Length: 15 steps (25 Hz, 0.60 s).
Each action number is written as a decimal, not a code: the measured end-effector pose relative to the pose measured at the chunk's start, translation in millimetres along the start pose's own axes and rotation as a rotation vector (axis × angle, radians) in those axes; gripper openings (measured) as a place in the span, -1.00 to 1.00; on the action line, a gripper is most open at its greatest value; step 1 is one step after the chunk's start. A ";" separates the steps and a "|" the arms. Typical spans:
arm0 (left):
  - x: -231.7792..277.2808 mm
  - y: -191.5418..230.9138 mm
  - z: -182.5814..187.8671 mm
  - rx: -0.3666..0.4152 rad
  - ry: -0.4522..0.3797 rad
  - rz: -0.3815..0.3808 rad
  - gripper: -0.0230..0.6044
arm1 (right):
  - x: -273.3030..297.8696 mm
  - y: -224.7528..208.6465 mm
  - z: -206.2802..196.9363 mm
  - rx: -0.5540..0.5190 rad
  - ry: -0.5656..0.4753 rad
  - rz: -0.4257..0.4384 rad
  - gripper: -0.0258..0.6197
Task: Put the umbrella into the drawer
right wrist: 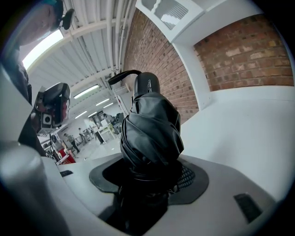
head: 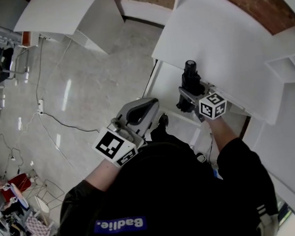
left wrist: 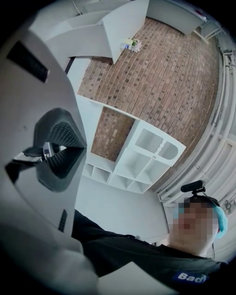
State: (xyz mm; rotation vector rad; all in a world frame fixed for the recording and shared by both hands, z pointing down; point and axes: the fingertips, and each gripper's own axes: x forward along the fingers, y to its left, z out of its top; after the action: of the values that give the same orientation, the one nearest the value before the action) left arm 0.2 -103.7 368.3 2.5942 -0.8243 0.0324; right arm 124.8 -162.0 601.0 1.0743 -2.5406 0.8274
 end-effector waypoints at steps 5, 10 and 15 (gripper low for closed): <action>10.0 26.3 -4.2 -0.025 0.005 0.021 -0.92 | 43.7 -24.8 -29.2 -0.053 0.116 -0.008 -0.07; 9.2 32.1 -14.6 -0.037 0.026 0.040 -0.92 | 69.0 -43.6 -72.9 -0.073 0.243 -0.032 -0.07; 4.5 42.4 -26.1 -0.049 0.055 0.071 -0.92 | 92.1 -61.4 -120.4 -0.097 0.376 -0.069 -0.07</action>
State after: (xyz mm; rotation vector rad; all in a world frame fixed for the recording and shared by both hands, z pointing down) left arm -17.0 -127.2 408.9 2.5062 -0.8854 0.1028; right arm 107.5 -177.8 762.8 0.8762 -2.1943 0.7938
